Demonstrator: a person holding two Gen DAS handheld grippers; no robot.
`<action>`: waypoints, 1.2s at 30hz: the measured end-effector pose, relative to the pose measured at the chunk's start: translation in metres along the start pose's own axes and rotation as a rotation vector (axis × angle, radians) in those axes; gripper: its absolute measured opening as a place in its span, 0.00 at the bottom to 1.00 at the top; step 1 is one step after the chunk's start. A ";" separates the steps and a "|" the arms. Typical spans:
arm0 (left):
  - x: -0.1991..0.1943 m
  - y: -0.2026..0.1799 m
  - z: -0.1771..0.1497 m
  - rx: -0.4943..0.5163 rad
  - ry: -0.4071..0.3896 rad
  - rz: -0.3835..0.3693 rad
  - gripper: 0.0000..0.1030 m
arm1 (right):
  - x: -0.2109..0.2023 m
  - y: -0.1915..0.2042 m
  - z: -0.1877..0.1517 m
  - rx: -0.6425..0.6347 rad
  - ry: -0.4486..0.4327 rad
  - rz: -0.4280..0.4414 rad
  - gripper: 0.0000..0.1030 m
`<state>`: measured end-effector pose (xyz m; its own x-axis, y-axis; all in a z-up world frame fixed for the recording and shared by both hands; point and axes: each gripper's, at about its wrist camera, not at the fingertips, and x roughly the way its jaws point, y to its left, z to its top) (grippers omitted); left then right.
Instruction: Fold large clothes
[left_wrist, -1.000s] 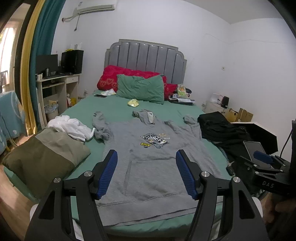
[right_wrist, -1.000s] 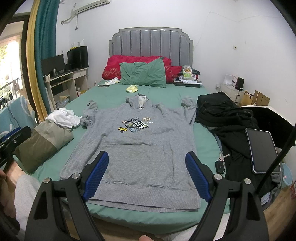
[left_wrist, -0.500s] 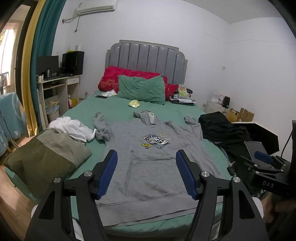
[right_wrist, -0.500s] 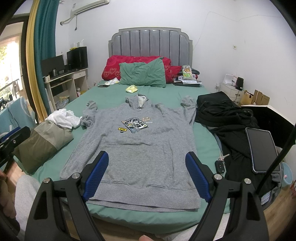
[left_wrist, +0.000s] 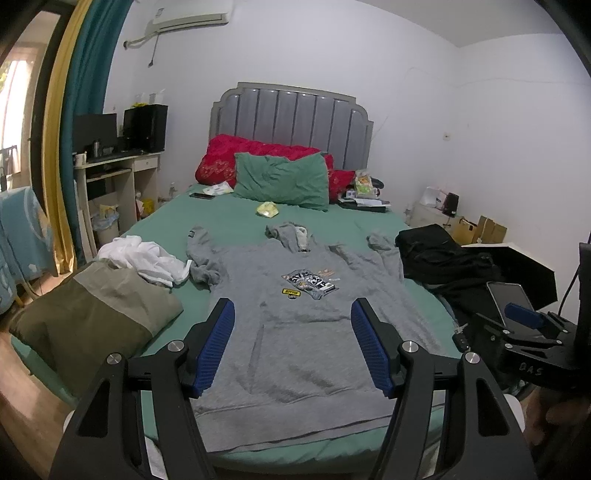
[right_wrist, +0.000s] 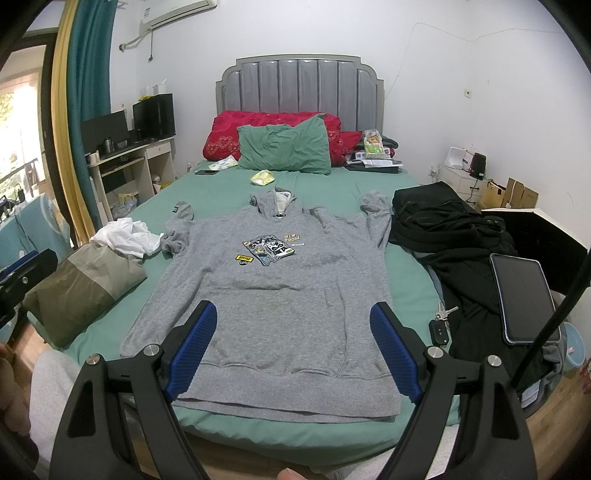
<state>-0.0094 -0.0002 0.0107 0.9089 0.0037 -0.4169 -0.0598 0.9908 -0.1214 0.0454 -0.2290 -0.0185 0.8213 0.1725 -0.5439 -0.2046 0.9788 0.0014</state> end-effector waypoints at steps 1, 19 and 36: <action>0.000 0.000 0.001 -0.003 -0.001 -0.005 0.67 | 0.000 0.000 0.000 0.000 0.000 0.000 0.82; 0.097 0.011 0.022 0.067 0.111 -0.120 0.67 | 0.075 -0.047 0.015 0.018 0.070 -0.023 0.82; 0.368 0.086 0.026 0.080 0.181 -0.034 0.67 | 0.415 -0.229 0.128 0.051 0.245 -0.150 0.42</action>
<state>0.3308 0.0894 -0.1301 0.8202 -0.0475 -0.5700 0.0094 0.9975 -0.0695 0.5012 -0.3678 -0.1372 0.6858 0.0000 -0.7278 -0.0590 0.9967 -0.0556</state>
